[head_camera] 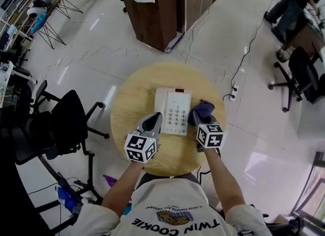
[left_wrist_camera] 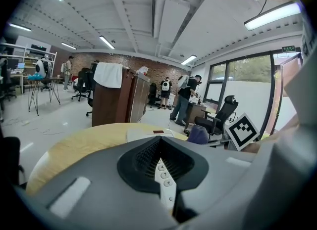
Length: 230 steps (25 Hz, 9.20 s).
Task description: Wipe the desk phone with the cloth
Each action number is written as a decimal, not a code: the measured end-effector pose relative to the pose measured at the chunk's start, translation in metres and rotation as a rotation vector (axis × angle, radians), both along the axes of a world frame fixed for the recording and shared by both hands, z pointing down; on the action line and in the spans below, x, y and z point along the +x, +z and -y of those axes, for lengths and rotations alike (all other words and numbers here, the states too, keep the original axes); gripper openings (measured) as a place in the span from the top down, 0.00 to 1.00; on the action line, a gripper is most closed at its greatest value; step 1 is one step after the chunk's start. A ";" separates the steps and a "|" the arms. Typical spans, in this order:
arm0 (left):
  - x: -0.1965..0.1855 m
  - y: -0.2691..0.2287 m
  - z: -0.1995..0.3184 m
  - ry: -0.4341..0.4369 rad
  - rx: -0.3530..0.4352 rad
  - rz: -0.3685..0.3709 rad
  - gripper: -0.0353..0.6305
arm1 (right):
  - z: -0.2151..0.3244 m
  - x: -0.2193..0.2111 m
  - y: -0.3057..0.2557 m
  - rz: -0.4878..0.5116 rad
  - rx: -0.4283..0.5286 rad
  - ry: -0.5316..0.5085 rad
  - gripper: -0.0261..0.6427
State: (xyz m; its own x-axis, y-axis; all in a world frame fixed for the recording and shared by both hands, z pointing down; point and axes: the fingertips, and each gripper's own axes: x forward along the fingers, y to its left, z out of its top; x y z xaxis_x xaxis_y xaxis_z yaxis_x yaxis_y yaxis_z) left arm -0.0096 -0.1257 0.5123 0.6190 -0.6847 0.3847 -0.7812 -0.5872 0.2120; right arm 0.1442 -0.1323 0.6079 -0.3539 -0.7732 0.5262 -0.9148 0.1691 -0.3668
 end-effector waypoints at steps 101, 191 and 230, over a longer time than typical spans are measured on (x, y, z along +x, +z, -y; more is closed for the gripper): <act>-0.158 0.005 0.004 -0.185 0.000 -0.179 0.94 | 0.039 -0.253 0.016 -0.891 -0.411 -1.219 0.86; -0.011 0.051 0.021 0.102 -0.290 0.012 0.59 | -0.084 -0.077 -0.043 -0.143 0.077 -0.361 0.86; -0.022 0.092 0.075 0.614 -0.659 -0.312 0.66 | -0.072 -0.072 -0.045 -0.112 0.018 -0.354 0.86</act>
State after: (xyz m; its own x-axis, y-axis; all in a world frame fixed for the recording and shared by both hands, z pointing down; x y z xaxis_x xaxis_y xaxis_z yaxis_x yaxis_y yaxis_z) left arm -0.0317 -0.2008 0.6039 0.9383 0.0895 0.3341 -0.2286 -0.5644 0.7932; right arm 0.0718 -0.0604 0.5634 -0.5423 -0.6228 0.5639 -0.8327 0.4878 -0.2620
